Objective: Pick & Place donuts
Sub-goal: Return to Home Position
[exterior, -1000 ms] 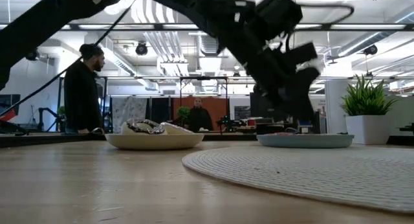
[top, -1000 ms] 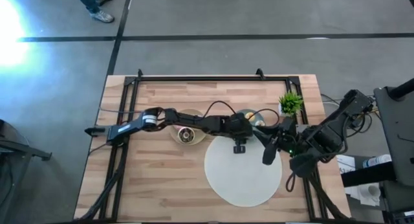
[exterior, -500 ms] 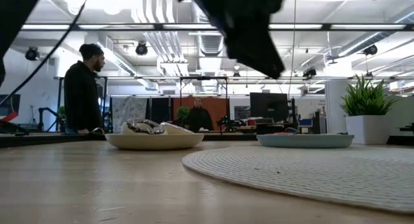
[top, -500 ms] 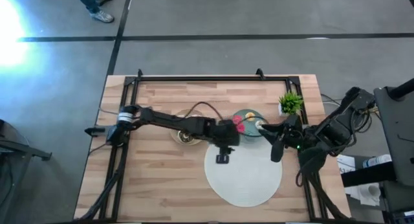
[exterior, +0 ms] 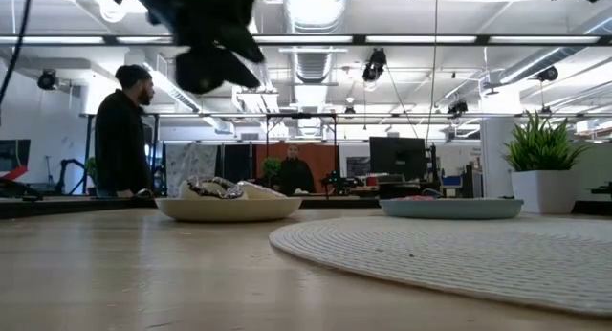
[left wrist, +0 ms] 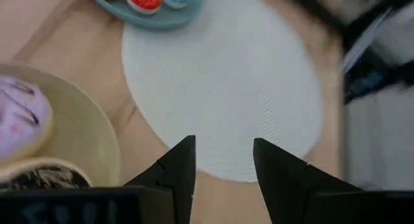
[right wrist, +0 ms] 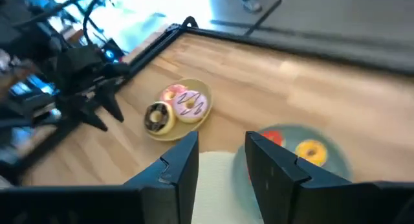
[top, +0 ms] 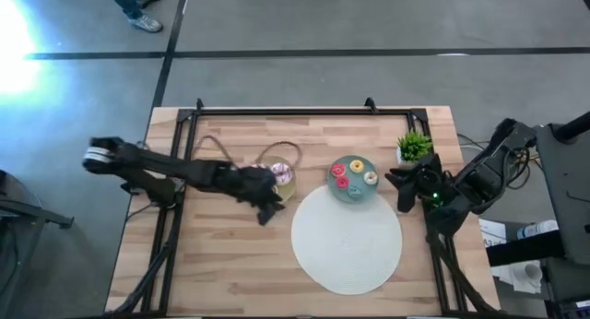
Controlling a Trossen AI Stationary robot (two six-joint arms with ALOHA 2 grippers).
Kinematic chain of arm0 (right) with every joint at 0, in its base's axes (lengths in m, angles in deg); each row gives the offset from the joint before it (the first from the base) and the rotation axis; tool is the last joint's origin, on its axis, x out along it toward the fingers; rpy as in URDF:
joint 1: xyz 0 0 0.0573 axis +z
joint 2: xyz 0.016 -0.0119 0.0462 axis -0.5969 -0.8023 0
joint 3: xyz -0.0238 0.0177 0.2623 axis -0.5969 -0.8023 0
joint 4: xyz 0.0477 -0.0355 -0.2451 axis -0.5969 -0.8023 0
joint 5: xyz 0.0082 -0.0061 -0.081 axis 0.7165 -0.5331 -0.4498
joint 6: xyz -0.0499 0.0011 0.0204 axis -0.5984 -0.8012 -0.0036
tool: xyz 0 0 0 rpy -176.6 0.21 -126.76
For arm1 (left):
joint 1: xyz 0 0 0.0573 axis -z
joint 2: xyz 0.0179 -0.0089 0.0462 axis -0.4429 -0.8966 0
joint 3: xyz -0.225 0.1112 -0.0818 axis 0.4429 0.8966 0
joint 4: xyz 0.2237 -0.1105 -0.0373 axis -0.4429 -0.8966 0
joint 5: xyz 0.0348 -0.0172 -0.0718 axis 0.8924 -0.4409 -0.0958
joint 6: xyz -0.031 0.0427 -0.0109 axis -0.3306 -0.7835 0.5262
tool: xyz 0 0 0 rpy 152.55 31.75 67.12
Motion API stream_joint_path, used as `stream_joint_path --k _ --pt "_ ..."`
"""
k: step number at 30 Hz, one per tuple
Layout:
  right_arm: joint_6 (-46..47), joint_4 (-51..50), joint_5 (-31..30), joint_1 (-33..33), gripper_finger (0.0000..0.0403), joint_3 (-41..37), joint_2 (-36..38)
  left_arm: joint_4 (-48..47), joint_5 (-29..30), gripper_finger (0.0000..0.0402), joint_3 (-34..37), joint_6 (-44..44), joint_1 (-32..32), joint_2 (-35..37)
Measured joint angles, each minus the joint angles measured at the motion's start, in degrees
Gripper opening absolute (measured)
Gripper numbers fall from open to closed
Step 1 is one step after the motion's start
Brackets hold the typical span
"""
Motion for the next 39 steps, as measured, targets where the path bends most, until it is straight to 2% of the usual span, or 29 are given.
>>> stream_joint_path --k 2,6,8,13,16,18,22,25,30,35,39 --pt "2.7 2.0 0.1 0.2 0.0118 -1.5 0.6 3.2 0.3 0.0129 4.2 3.4 1.2 5.0" --pt "-6.1 6.5 0.2 0.3 0.0118 -3.3 0.4 18.7 -1.1 0.0129 12.3 1.1 4.6 12.9" --pt "-7.2 7.2 0.2 0.2 0.0118 -3.9 0.7 25.7 -2.4 0.0129 15.9 1.1 5.1 16.0" --pt "-3.7 11.4 1.7 0.6 0.0118 -10.0 3.3 34.2 -3.4 0.0129 24.7 1.3 5.9 21.4" --pt "-4.8 20.7 3.6 1.0 0.0118 -16.3 6.7 37.5 -3.3 0.0129 28.7 1.5 5.6 24.0" --pt "-10.6 31.5 3.9 1.7 0.0118 -20.9 9.6 37.2 -3.6 0.0129 30.5 1.0 4.9 26.1" --pt "-27.9 52.5 6.7 1.8 0.0118 -29.2 17.0 35.7 -6.1 0.0129 32.1 -0.9 2.1 32.3" --pt "-39.1 62.0 7.4 1.8 0.0118 -33.8 23.4 29.7 -7.5 0.0129 32.6 -3.0 -1.4 37.9" --pt "-50.4 65.8 6.3 1.8 0.0118 -39.4 34.0 20.5 -7.8 0.0129 33.6 -5.3 -5.3 45.6" --pt "-50.9 64.3 -0.9 1.8 0.0118 -44.5 42.0 20.2 -7.9 0.0129 35.6 -6.7 -5.4 49.3" --pt "-48.0 64.8 -0.3 1.8 0.0118 -49.0 47.4 19.9 -7.9 0.0129 38.5 -6.8 -5.4 52.0"
